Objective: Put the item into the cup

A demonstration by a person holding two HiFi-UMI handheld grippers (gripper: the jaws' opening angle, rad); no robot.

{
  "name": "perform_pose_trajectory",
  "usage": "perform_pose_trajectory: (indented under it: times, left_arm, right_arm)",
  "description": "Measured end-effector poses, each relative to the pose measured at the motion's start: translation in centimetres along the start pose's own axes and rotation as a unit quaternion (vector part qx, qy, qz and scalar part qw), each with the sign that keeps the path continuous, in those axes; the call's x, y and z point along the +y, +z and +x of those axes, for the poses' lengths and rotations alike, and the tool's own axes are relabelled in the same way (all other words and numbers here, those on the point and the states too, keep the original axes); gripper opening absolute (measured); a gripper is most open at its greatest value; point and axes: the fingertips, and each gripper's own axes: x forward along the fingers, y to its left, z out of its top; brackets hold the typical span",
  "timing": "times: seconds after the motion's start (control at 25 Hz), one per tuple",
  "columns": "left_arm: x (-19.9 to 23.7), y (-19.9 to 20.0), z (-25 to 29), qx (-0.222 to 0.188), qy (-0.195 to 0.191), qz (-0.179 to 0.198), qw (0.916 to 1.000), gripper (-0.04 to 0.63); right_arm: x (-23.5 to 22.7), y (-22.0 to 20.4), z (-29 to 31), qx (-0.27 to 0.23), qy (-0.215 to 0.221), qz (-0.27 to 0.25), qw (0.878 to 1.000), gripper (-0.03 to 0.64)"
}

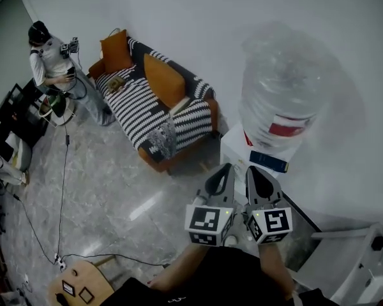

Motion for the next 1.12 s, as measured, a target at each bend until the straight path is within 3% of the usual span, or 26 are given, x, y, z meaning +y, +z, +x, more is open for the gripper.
perform_pose_trajectory:
  times: [0.4, 1.12]
  left_arm:
    - [-0.9, 0.8, 0.9, 0.002, 0.002, 0.018, 0.9998, 0.014]
    - [-1.2, -0.6, 1.0, 0.012, 0.003, 0.012, 0.9998, 0.014]
  right_arm:
    - [-1.3, 1.2, -0.7, -0.006, 0.002, 0.001, 1.000, 0.011]
    - [-1.5, 0.9, -1.2, -0.001, 0.011, -0.001, 1.000, 0.011]
